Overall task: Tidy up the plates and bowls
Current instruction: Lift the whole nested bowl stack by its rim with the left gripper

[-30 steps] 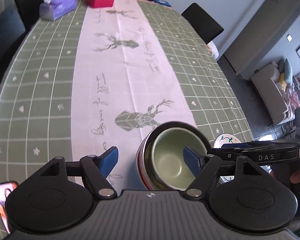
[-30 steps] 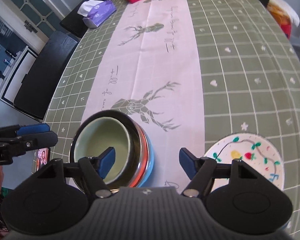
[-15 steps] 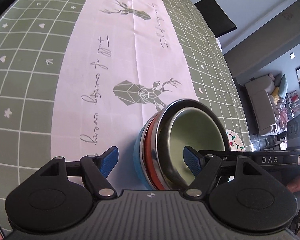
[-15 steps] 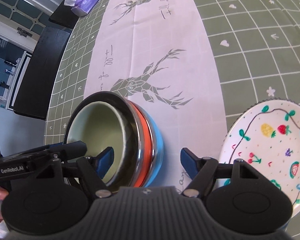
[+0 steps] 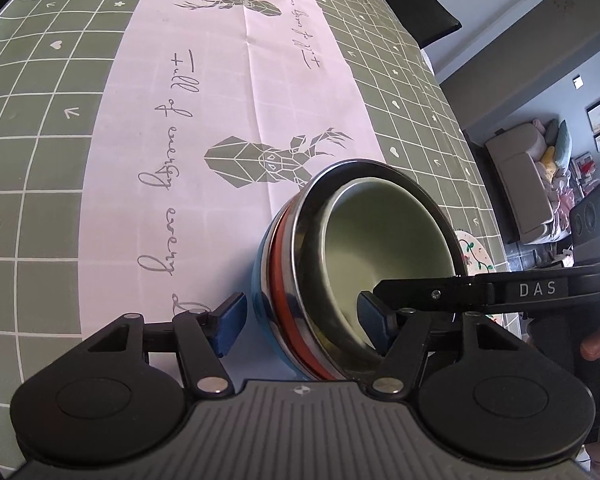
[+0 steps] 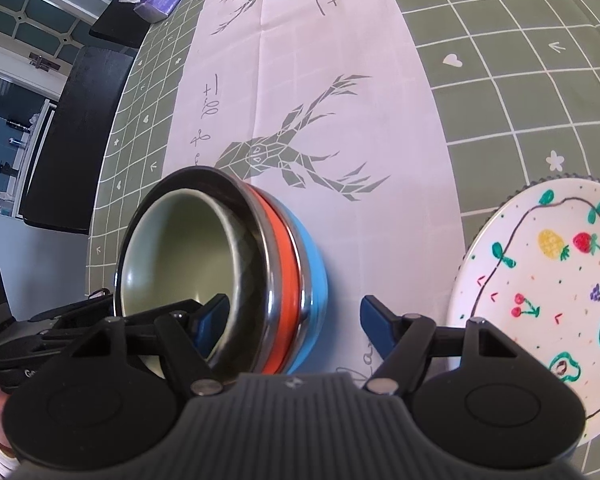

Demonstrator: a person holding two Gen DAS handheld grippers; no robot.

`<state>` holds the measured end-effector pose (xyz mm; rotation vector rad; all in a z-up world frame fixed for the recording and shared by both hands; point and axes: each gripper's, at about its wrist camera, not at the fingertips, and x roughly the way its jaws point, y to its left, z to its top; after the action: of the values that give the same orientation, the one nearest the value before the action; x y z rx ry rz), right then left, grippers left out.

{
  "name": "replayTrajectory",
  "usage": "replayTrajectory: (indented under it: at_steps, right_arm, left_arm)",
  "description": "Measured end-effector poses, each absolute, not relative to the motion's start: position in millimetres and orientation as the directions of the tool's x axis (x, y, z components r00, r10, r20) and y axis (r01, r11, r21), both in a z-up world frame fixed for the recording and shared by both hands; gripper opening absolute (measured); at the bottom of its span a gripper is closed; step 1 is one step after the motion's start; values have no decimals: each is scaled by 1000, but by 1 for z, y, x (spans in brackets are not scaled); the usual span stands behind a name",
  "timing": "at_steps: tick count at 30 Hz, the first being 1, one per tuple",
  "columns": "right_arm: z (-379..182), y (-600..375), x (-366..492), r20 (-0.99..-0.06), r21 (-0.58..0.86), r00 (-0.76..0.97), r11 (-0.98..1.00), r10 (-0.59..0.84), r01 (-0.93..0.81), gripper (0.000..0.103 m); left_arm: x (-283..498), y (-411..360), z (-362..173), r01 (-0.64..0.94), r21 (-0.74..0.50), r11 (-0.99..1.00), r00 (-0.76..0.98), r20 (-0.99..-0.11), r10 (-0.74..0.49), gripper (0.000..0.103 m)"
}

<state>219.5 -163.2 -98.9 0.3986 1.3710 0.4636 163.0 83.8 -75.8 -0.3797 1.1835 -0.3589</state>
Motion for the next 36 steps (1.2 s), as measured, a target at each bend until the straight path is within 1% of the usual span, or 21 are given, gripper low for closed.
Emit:
replayTrajectory:
  at_steps: [1,3,6,8,11,14,16,21,26,30,36]
  right_arm:
    - [-98,-163,220,-834,529,136,845,535,-84,67]
    - [-96,-162,220,-832,530,137,843,537,-88,65]
    - [-95,-161,219,-835,524,137,846,533,-94,64]
    - [-95,-162,219,-837,523,132,847,531,-90,64]
    - [-98,-163,218,-833,534,121,842,539,-74,64]
    - [-99,-164,218,-823,556,104,829,559,-53,60]
    - [-100,-163,218,-821,561,102,827,562,-36,54]
    - [-99,-162,217,-830,548,117,836,545,-7,49]
    - [-98,-162,215,-837,538,132,843,532,16,47]
    - [-97,-161,214,-842,530,128,848,524,16,47]
    - [-99,-163,214,-837,540,118,841,534,27,48]
  left_arm:
    - [163,83,-76,74,-465,882,334,-822,-461,74]
    - [164,81,-77,72,-465,882,331,-823,-461,73]
    - [163,82,-79,62,-472,879,335,-820,-464,72]
    - [163,83,-79,54,-484,873,337,-814,-472,67]
    - [164,83,-79,42,-483,875,335,-818,-468,64]
    - [165,83,-78,19,-476,879,327,-828,-455,60]
    - [167,81,-77,11,-462,887,317,-839,-441,58]
    - [169,72,-73,-6,-404,915,291,-876,-385,53]
    - [170,73,-73,-60,-396,916,278,-888,-366,51]
    - [173,69,-71,-39,-367,929,245,-905,-347,50]
    - [177,74,-74,-29,-397,918,211,-900,-382,51]
